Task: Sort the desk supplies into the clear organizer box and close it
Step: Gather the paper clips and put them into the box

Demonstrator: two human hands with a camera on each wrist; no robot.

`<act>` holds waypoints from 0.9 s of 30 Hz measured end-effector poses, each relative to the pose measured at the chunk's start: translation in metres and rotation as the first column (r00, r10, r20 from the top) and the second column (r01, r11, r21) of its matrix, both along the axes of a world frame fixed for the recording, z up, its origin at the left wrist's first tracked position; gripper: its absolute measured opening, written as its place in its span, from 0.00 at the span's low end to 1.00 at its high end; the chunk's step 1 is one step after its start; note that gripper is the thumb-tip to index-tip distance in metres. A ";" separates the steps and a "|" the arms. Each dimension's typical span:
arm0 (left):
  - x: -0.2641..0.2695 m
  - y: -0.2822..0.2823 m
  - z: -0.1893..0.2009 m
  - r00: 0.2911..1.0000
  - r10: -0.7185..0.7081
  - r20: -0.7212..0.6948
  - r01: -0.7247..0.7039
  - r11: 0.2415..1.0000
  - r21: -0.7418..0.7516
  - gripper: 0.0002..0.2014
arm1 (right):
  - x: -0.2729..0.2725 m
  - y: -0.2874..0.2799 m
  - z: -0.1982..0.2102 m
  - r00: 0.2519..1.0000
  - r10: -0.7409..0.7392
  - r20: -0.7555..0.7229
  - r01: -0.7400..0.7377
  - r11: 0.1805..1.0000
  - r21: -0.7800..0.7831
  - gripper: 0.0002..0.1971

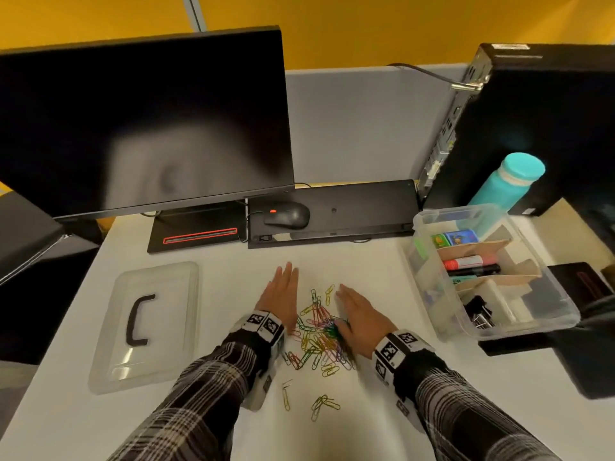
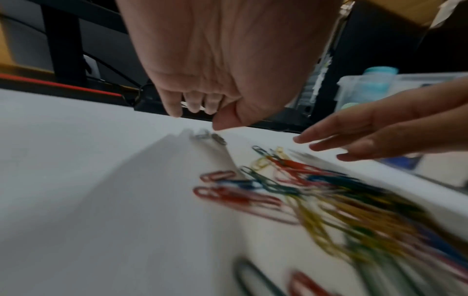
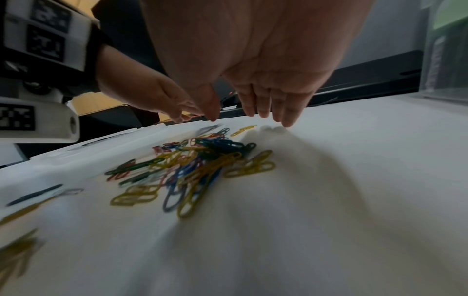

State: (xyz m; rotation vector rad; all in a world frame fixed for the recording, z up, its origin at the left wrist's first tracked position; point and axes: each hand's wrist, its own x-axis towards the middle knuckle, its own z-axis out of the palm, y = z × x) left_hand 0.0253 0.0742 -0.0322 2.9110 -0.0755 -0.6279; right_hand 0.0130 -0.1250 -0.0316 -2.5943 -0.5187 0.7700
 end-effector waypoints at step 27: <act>-0.120 0.037 0.002 0.969 0.182 -0.167 -0.233 0.898 -0.372 0.27 | -0.061 0.014 -0.004 0.996 -0.084 -0.016 0.081 0.988 -0.131 0.64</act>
